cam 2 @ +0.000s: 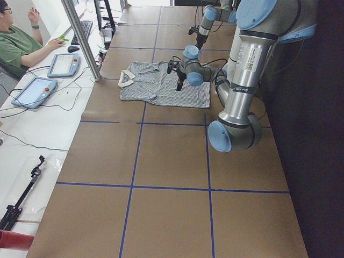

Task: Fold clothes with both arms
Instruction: 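Lower both grippers to the hem corners nearest the robot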

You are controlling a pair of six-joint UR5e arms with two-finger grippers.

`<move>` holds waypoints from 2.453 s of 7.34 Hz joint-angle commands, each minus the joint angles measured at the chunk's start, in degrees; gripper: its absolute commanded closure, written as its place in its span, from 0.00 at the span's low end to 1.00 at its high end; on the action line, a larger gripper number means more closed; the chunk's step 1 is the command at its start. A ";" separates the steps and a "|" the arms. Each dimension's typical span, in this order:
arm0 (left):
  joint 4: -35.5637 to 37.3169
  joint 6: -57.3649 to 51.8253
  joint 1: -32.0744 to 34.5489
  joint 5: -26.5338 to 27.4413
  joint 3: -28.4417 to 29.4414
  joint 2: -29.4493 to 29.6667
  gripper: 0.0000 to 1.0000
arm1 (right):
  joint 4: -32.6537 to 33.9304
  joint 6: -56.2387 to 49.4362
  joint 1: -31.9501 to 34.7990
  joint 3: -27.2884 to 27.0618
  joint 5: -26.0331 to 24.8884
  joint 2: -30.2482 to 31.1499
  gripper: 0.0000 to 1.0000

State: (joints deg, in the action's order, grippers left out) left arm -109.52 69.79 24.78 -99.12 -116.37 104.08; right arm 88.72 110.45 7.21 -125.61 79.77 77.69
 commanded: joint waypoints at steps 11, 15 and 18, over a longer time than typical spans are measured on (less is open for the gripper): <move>0.19 15.64 -18.19 9.56 -2.37 -11.18 0.41 | 0.22 1.35 -2.20 -0.43 -2.34 0.36 0.14; 0.19 15.64 -18.81 9.56 -2.20 -11.18 0.76 | 0.22 1.35 -2.20 -0.43 -2.34 0.36 0.14; 0.19 15.46 -19.07 9.56 -2.29 -11.18 1.00 | 0.22 1.44 -2.81 -0.34 -2.43 0.62 0.14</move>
State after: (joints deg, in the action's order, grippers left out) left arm -109.34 85.33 5.81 -89.56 -118.58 92.90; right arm 88.94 111.82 4.85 -126.03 77.39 78.15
